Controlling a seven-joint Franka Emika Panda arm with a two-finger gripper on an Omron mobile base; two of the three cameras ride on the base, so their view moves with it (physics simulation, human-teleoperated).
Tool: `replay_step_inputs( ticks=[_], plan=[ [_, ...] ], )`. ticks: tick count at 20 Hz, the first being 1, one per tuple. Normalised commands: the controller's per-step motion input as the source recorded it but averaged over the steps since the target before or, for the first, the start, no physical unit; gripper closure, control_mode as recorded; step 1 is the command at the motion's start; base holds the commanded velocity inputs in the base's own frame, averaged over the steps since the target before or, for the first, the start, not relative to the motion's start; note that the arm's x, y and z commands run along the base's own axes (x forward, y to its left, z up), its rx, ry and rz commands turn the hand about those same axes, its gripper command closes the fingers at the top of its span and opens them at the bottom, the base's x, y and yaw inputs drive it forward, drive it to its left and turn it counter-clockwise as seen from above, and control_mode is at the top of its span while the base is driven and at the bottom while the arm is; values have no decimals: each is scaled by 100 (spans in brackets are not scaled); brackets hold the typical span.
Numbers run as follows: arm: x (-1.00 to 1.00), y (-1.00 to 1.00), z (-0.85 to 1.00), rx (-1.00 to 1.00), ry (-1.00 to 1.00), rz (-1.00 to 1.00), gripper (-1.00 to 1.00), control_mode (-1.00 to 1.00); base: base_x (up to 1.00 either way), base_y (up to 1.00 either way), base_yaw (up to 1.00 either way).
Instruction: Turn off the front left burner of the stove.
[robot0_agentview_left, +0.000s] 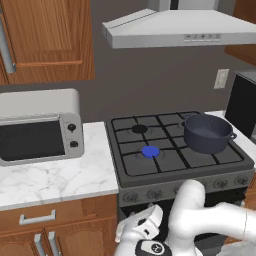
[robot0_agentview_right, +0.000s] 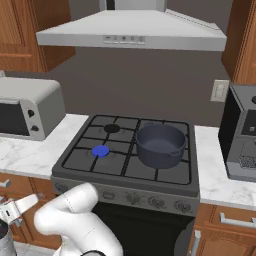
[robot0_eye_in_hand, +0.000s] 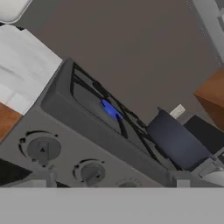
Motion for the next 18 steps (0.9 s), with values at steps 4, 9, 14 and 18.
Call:
replay_step_inputs(
  ticks=[4,9,14,18],
  plan=[
    [18,-2,0,1,-14,0,-100,-100,0,0,0],
    [5,-8,0,1,-3,0,-100,-100,0,0,0],
    [0,0,0,0,0,0,-100,-100,0,0,0],
    [7,0,0,0,0,0,-100,-100,0,0,0]
  ],
)
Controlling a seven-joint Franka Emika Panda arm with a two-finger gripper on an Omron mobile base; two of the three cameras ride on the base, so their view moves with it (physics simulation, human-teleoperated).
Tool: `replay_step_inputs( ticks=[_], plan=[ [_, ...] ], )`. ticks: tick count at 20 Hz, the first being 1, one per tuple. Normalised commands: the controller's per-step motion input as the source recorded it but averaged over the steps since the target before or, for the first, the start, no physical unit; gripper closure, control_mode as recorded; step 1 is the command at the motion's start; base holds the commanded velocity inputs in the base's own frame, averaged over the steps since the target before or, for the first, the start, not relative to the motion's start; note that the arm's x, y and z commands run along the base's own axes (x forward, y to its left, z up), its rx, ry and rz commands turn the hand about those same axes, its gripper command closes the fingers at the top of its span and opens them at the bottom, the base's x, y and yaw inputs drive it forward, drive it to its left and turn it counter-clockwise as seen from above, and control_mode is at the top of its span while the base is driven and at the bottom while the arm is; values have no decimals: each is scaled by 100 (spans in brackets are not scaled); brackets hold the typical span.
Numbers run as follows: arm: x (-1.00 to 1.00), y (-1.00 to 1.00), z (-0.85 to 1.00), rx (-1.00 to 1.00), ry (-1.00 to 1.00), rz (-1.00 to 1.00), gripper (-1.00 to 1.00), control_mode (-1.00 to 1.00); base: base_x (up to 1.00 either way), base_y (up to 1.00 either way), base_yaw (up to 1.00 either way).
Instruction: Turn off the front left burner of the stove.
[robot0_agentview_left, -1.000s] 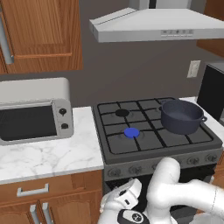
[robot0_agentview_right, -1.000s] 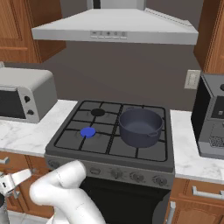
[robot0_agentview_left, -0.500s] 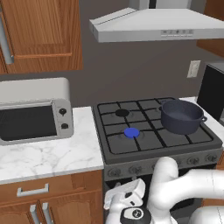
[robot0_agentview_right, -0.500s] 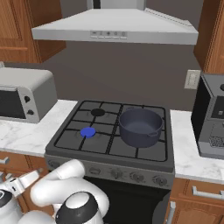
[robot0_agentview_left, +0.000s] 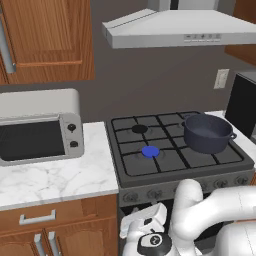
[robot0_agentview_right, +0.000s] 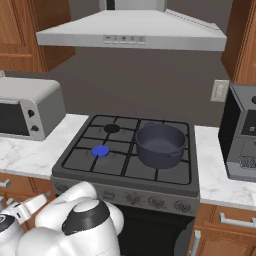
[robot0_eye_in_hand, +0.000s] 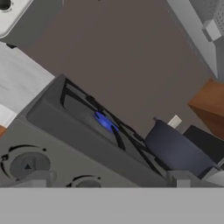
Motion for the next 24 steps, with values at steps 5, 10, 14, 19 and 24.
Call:
replay_step_inputs(
  ticks=[5,10,14,19,24],
  plan=[
    [12,-6,0,-3,0,0,-100,-100,0,0,0],
    [7,-4,-5,-8,0,0,-100,-100,0,0,0],
    [0,0,-12,-10,-5,2,-100,-100,0,0,0],
    [0,0,-3,-6,-11,1,-100,-100,0,0,0],
    [0,0,0,0,-16,0,-100,-100,0,0,0]
  ],
)
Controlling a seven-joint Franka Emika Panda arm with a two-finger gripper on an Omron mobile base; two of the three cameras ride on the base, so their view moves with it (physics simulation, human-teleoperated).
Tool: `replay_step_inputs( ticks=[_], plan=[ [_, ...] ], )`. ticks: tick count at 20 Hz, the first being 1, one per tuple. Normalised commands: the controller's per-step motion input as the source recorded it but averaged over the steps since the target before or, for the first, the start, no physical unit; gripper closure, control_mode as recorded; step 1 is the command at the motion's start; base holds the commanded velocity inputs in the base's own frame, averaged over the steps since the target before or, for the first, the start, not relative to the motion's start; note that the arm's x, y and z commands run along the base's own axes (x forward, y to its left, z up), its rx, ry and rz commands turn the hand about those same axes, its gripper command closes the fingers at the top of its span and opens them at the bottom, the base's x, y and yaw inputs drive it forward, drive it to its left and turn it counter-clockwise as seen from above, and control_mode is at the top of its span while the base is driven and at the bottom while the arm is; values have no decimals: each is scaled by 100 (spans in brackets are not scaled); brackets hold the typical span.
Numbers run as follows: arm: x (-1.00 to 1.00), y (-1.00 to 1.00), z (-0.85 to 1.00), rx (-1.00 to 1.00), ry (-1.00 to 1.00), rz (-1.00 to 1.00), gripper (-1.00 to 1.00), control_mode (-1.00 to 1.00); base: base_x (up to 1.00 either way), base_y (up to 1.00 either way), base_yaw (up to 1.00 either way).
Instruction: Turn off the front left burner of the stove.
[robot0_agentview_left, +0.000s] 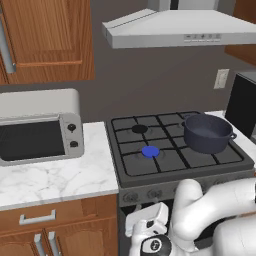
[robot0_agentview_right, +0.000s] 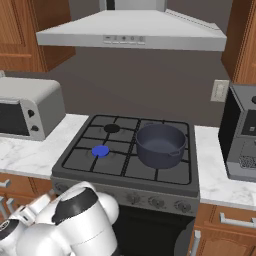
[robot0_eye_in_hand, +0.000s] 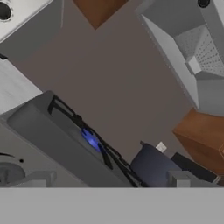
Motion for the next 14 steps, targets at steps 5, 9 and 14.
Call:
replay_step_inputs(
  ticks=[5,9,14],
  plan=[
    [4,0,-2,0,-8,0,-100,-100,0,0,0],
    [19,0,-8,0,0,0,-100,-100,0,0,0],
    [31,0,0,0,2,0,-100,-100,0,0,0]
  ],
)
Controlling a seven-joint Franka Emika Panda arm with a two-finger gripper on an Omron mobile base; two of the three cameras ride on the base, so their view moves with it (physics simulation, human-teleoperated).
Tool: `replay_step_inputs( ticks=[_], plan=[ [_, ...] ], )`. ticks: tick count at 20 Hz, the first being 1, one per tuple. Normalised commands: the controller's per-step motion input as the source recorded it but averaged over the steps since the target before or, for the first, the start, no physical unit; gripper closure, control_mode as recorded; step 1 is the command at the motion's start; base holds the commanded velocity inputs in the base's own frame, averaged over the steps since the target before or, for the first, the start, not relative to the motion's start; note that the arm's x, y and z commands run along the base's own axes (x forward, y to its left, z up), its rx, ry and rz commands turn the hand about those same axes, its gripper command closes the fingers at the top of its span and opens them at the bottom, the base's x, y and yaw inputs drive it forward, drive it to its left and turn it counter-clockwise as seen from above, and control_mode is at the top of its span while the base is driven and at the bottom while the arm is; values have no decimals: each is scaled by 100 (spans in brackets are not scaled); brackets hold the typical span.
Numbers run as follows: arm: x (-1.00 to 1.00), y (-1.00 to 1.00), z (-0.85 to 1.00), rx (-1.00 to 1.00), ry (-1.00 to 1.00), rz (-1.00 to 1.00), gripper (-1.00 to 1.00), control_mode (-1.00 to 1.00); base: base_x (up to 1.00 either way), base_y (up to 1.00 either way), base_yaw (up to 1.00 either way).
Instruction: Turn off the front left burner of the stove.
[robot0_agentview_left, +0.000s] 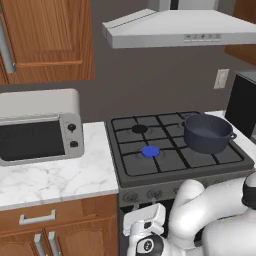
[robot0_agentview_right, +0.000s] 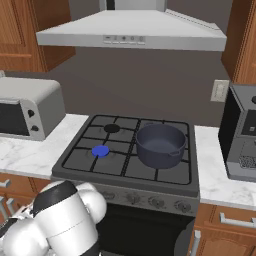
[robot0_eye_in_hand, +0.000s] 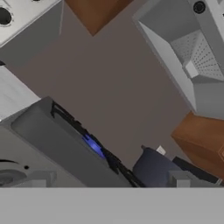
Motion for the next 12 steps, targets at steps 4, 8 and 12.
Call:
replay_step_inputs(
  ticks=[4,8,12],
  plan=[
    [30,0,0,0,5,0,-100,-100,0,0,0],
    [17,-6,-1,0,2,1,-100,-100,0,0,0],
    [19,-14,-1,0,5,3,-100,-100,0,0,0]
  ],
)
